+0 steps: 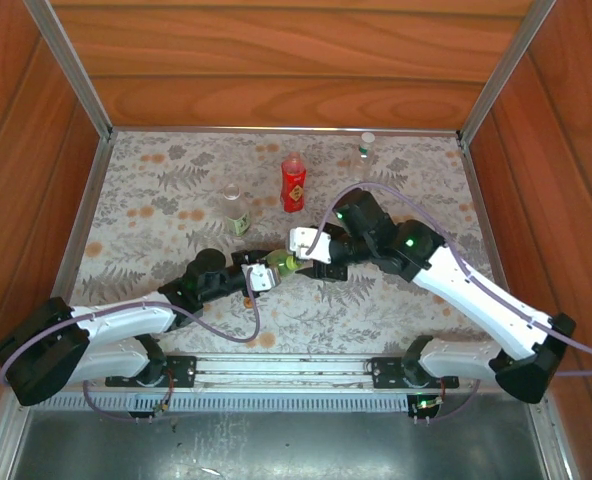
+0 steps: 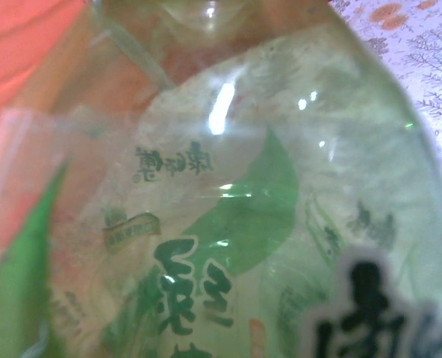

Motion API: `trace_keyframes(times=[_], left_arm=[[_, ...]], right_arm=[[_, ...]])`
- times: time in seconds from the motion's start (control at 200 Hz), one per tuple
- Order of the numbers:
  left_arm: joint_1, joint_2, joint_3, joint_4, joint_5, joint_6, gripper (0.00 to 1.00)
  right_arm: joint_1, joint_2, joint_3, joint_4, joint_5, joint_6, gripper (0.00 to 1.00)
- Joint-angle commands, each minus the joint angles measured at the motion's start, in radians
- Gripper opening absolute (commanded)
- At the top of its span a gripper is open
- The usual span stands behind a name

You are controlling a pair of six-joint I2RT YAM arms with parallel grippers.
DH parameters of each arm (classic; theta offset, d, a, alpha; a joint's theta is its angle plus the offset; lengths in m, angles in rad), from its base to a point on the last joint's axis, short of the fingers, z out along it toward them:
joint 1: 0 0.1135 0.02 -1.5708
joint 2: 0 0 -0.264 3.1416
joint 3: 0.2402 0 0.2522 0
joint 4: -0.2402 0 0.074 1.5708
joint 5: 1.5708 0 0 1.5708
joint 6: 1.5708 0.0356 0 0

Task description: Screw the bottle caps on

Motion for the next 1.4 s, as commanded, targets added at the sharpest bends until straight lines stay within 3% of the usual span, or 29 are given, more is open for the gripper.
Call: trace_keyframes(times=[0.0,0.205,0.355,0.475,0.64,0.769,0.849,0.924,1.054,1.139,1.194,1.279,1.394], left_arm=[[-0.004,-0.020,-0.008,0.006,0.030,0.007,0.52],[-0.006,-0.020,-0.011,0.004,0.025,0.005,0.52],[-0.005,-0.012,-0.009,0.003,0.019,0.007,0.52],[-0.005,-0.010,-0.008,0.003,0.019,0.008,0.52],[-0.005,-0.004,0.000,0.001,0.021,0.009,0.52],[-0.005,-0.006,0.002,0.002,0.016,0.007,0.52],[-0.005,-0.007,0.005,0.001,0.006,0.003,0.52],[-0.005,-0.007,0.007,0.002,-0.006,0.001,0.52],[-0.005,-0.006,0.012,0.001,-0.017,0.001,0.52],[-0.005,-0.002,0.013,0.002,-0.020,0.002,0.52],[-0.006,0.003,0.014,0.001,-0.023,0.003,0.52],[-0.005,0.009,0.016,0.001,-0.025,0.006,0.52],[-0.006,0.011,0.017,0.001,-0.020,0.005,0.52]], right_arm=[[-0.003,0.036,0.034,-0.051,-0.005,-0.165,0.55],[-0.003,0.049,0.032,-0.033,-0.048,-0.127,0.35],[-0.003,0.032,0.016,-0.027,-0.069,-0.112,0.45],[-0.004,0.021,-0.001,-0.007,-0.066,-0.102,0.44],[-0.003,0.039,-0.007,-0.021,-0.054,-0.095,0.31],[-0.003,0.033,-0.005,-0.006,-0.051,-0.049,0.13],[-0.004,0.013,-0.023,0.059,-0.021,0.064,0.06],[-0.003,-0.007,-0.058,0.157,0.037,0.277,0.00],[-0.003,-0.026,-0.105,0.298,0.229,0.848,0.00],[-0.003,-0.019,-0.121,0.316,0.213,1.230,0.00],[-0.004,-0.013,-0.133,0.335,0.146,1.374,0.00],[-0.004,-0.005,-0.125,0.335,0.047,1.378,0.06],[-0.005,-0.015,-0.092,0.228,0.055,1.128,0.31]])
